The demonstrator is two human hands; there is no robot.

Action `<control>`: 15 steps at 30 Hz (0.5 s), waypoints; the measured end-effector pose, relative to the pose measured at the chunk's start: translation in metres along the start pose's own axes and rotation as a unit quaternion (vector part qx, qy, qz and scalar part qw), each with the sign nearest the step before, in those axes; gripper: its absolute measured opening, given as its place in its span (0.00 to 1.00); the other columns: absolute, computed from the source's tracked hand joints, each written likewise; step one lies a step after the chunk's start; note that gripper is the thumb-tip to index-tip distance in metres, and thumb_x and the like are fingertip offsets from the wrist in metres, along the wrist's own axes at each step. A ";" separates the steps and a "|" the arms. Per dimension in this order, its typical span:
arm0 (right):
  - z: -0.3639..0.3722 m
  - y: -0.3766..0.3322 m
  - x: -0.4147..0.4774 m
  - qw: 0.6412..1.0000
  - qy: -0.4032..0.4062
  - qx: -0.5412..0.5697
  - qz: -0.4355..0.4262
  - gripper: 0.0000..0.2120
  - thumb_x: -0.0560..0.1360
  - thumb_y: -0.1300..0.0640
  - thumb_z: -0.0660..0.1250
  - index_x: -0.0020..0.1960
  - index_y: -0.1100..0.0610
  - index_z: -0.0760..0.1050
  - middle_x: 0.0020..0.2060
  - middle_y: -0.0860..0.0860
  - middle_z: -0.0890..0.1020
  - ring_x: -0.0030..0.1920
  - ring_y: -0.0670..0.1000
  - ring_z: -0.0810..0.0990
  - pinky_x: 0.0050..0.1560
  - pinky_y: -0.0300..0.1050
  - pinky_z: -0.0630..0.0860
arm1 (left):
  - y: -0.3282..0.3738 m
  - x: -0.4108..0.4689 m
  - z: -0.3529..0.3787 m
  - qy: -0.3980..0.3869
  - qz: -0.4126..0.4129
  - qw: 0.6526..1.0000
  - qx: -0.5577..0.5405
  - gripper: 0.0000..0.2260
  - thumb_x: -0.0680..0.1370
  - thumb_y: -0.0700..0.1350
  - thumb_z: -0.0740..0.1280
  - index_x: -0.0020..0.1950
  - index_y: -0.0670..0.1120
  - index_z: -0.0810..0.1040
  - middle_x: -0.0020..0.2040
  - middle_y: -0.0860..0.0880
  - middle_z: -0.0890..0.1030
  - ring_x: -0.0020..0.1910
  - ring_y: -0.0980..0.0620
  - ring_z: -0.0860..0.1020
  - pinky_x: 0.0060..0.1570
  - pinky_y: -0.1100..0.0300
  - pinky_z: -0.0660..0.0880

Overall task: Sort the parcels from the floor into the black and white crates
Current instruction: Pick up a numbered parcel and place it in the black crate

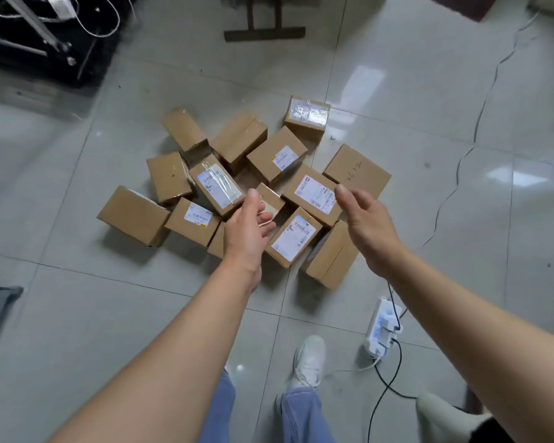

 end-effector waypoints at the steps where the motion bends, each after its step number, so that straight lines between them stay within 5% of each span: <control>1: 0.005 0.015 0.011 1.000 -0.011 -0.010 0.003 0.10 0.78 0.42 0.60 0.53 0.46 0.74 0.44 0.36 0.78 0.44 0.33 0.76 0.37 0.28 0.70 | -0.015 0.013 -0.001 0.009 -0.012 1.000 -0.005 0.20 0.79 0.59 0.59 0.57 0.44 0.75 0.54 0.45 0.79 0.56 0.48 0.78 0.51 0.58 0.72; 4: 0.019 0.064 0.043 0.999 -0.034 -0.027 0.008 0.13 0.77 0.42 0.61 0.55 0.48 0.74 0.49 0.42 0.79 0.49 0.38 0.76 0.44 0.33 0.69 | -0.064 0.051 -0.004 0.027 -0.067 0.997 -0.021 0.24 0.79 0.59 0.58 0.64 0.42 0.73 0.60 0.44 0.76 0.60 0.46 0.75 0.60 0.53 0.70; 7: 0.033 0.110 0.071 0.998 -0.052 -0.040 0.027 0.17 0.78 0.43 0.61 0.60 0.52 0.73 0.49 0.44 0.79 0.46 0.37 0.80 0.39 0.28 0.72 | -0.112 0.086 -0.012 0.043 -0.113 0.993 -0.003 0.26 0.79 0.60 0.58 0.66 0.41 0.70 0.60 0.46 0.73 0.67 0.44 0.70 0.67 0.50 0.64; 11: 0.049 0.167 0.111 0.995 -0.076 -0.058 0.043 0.07 0.79 0.47 0.61 0.48 0.50 0.74 0.37 0.37 0.80 0.37 0.30 0.79 0.30 0.23 0.71 | -0.159 0.131 -0.018 0.055 -0.146 0.988 0.010 0.29 0.79 0.60 0.58 0.73 0.43 0.64 0.72 0.43 0.68 0.71 0.42 0.65 0.70 0.48 0.61; 15: 0.071 0.209 0.148 0.990 -0.103 -0.077 0.055 0.21 0.78 0.43 0.60 0.65 0.56 0.72 0.54 0.46 0.81 0.52 0.45 0.80 0.47 0.38 0.75 | -0.197 0.169 -0.022 0.040 -0.193 0.980 0.029 0.34 0.78 0.63 0.58 0.77 0.45 0.57 0.75 0.43 0.63 0.73 0.42 0.63 0.72 0.46 0.58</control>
Point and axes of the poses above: each hand's wrist, its own x-axis towards the middle knuckle, its own z-axis out of the palm, y = z × x, the point moved 4 cm from there along x, towards the middle knuckle
